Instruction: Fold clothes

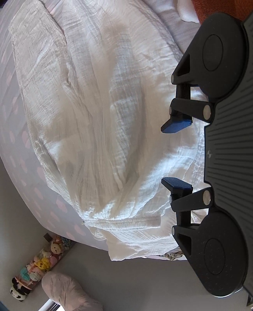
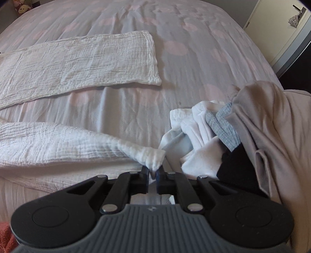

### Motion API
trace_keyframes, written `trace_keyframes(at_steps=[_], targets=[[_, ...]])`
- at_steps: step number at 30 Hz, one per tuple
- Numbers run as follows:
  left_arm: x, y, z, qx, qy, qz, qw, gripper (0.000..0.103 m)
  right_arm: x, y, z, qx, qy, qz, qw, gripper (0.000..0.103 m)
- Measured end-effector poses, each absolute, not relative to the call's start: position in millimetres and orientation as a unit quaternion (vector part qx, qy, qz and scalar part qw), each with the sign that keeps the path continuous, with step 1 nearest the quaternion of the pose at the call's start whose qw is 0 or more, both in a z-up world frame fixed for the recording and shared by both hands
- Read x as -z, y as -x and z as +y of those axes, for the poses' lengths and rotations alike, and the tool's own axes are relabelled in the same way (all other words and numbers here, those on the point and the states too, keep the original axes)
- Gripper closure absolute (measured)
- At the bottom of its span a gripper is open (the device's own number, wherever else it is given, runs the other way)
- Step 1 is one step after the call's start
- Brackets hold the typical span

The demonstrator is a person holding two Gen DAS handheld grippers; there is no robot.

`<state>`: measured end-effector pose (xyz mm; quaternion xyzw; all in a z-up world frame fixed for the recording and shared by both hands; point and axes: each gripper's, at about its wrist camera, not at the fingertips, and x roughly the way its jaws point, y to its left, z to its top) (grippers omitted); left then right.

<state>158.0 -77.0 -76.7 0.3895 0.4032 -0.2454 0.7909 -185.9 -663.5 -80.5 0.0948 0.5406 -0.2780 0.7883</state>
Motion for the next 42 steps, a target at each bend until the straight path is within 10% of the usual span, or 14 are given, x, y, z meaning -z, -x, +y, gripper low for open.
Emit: trace_keyframes(at_steps=[25,42], targets=[[143,-123,-48,0.379,-0.735,0.241,0.508,0.054,94,184,-596,0.117,-0.017,0.581,0.805,0.074],[182,-169,-59,0.358,-0.674,0.316,0.564,0.061,131,152,-574,-0.011,0.099,0.620,0.778,0.061]])
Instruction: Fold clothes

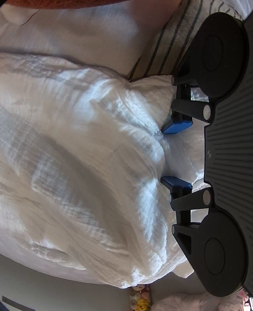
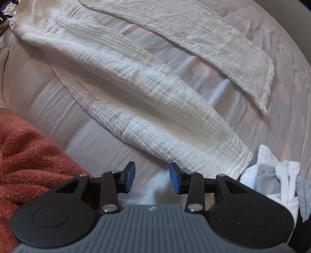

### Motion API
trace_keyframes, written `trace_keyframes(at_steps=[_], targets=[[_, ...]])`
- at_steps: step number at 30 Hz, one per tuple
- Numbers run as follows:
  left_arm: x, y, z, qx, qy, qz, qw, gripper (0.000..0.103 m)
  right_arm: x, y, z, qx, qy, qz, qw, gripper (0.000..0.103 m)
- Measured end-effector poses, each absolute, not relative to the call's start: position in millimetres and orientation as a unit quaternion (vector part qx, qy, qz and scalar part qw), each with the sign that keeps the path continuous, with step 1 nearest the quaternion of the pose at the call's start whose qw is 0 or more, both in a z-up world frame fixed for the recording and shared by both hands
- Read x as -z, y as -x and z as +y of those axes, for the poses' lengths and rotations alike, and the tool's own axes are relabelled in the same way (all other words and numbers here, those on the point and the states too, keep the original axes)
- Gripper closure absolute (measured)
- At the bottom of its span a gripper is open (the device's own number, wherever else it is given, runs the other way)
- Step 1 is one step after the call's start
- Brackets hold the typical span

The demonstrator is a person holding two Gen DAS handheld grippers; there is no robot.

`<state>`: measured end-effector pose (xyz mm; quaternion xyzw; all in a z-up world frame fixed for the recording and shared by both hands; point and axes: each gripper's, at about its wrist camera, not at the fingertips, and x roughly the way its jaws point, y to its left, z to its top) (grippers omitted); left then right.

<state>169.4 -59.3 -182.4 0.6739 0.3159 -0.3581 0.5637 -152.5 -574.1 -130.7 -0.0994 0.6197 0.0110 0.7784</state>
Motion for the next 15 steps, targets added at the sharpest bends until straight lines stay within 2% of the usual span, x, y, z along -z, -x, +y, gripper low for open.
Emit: trace_keyframes(at_steps=[2,6,11,13,15], targets=[[183,-172,-60,0.356,-0.668,0.322,0.568,0.067,135,140,-578,-0.006,0.091,0.615,0.784,0.061],[185,-176,-61,0.346,-0.660,0.329,0.579,0.069,137,118,-583,0.014,0.089,0.592,0.801,0.059],[187,-182,-60,0.341,-0.654,0.333,0.587,0.071,136,114,-576,-0.024,0.131,0.602,0.787,0.058],[188,-185,-60,0.341,-0.654,0.333,0.588,0.071,133,120,-574,-0.033,0.165,0.602,0.781,0.048],[189,-188,-60,0.340,-0.653,0.335,0.588,0.071,132,128,-574,-0.033,0.206,0.602,0.771,0.046]])
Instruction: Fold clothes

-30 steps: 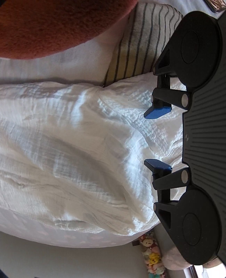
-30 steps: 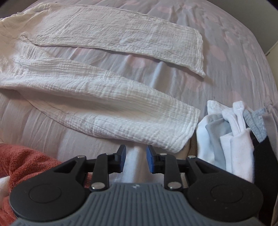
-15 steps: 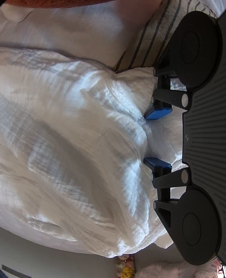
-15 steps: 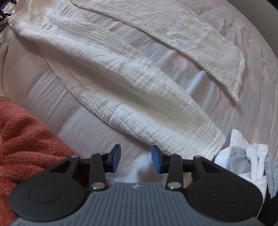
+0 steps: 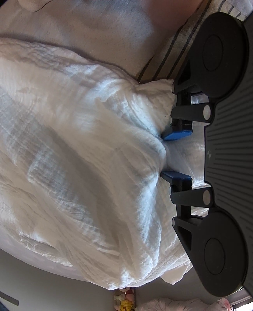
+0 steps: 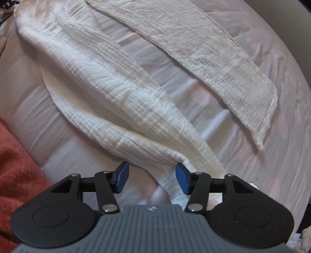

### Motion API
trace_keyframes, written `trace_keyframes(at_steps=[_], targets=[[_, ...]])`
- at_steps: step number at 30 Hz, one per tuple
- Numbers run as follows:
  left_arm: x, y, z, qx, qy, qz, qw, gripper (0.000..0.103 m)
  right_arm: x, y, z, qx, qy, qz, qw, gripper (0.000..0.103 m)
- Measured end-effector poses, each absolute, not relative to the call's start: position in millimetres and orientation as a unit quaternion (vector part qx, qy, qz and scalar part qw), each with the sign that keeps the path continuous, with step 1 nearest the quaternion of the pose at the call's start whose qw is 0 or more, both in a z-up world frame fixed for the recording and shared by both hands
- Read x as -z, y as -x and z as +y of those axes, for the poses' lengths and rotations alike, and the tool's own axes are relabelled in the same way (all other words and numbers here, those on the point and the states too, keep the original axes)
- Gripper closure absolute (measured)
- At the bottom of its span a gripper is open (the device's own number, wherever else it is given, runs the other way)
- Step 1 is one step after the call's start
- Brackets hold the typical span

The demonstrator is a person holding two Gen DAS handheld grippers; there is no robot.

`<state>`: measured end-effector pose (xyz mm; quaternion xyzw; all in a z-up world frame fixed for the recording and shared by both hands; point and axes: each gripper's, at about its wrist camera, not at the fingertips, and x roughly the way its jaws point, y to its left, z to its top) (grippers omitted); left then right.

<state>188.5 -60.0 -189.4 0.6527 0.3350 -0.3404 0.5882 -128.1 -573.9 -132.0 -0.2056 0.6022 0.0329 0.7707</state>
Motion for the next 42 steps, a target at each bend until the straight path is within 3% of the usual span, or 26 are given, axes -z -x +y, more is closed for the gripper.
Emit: trace_keyframes(at_steps=[6,10,12,15,18,22,29,36,42], targets=[[191,-200,-61,0.337,-0.649,0.340,0.591,0.071,139,144,-595,-0.014,0.227,0.610,0.759,0.047],[192,-207,-61,0.331,-0.645,0.345,0.596,0.071,149,141,-598,-0.011,0.232,0.606,0.761,0.053],[192,-211,-62,0.324,-0.640,0.353,0.601,0.073,154,138,-596,-0.007,0.230,0.605,0.762,0.065],[190,-214,-61,0.321,-0.633,0.363,0.604,0.085,150,134,-592,0.003,0.218,0.599,0.770,0.088],[185,-218,-56,0.319,-0.623,0.363,0.615,0.094,130,146,-591,0.010,0.208,0.584,0.784,0.097],[172,-226,-46,0.307,-0.600,0.362,0.644,0.100,97,169,-594,0.037,0.188,0.558,0.808,0.099],[126,-225,-25,0.293,-0.562,0.333,0.698,0.101,47,219,-588,0.083,0.182,0.519,0.831,0.101],[83,-151,-32,0.277,-0.539,0.283,0.743,0.101,17,252,-577,0.115,0.195,0.484,0.845,0.101],[34,-157,-34,0.255,-0.505,0.261,0.782,0.101,-9,254,-582,0.171,0.188,0.444,0.859,0.103]])
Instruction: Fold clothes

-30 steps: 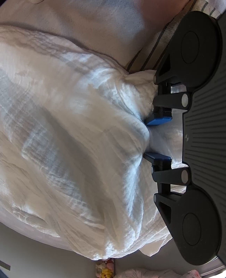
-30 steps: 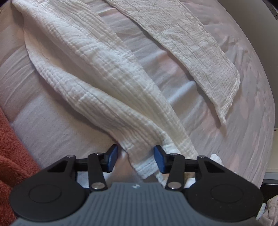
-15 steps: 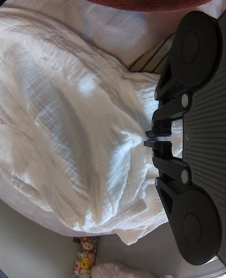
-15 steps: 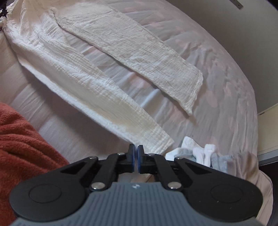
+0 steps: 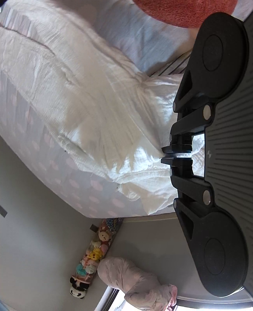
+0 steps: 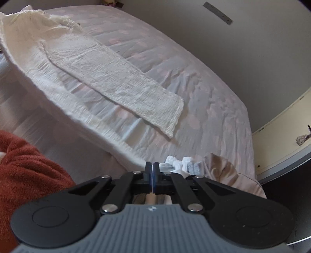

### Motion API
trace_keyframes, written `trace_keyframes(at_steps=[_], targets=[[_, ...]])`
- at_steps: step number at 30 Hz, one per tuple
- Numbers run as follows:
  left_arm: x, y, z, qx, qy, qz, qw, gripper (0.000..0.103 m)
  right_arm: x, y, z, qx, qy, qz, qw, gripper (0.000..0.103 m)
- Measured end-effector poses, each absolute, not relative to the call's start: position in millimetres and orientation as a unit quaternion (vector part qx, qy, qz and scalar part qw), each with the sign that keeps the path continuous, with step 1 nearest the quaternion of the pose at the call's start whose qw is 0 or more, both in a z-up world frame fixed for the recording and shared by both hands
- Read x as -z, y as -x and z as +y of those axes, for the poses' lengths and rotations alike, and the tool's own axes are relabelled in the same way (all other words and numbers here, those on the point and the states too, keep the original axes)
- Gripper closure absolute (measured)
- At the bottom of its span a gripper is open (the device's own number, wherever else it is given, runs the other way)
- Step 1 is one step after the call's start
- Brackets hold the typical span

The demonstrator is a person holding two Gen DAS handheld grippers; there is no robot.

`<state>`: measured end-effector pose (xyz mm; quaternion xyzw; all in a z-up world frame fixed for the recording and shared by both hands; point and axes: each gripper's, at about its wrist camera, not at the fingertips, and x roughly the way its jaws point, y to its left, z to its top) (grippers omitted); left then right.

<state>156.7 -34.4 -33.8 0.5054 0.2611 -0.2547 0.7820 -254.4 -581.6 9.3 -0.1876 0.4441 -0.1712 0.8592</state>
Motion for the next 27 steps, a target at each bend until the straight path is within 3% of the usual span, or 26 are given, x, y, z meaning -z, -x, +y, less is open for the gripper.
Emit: trace_keyframes(at_steps=[5,10,14,17,27], targets=[[20,-170,-57,0.253,-0.503,0.251,0.787,0.101,-27,238,-603,0.201,0.147,0.419,0.873,0.103],[20,-174,-78,0.255,-0.522,0.246,0.776,0.101,-10,217,-594,0.094,0.116,0.448,0.882,0.102],[20,-178,-82,0.251,-0.528,0.245,0.773,0.101,32,199,-569,0.008,0.161,0.509,0.845,0.092],[21,-176,-83,0.249,-0.534,0.245,0.770,0.101,60,187,-564,-0.015,0.197,0.541,0.818,0.072],[26,-180,-89,0.239,-0.544,0.261,0.761,0.101,121,140,-606,-0.001,0.163,0.590,0.790,0.057]])
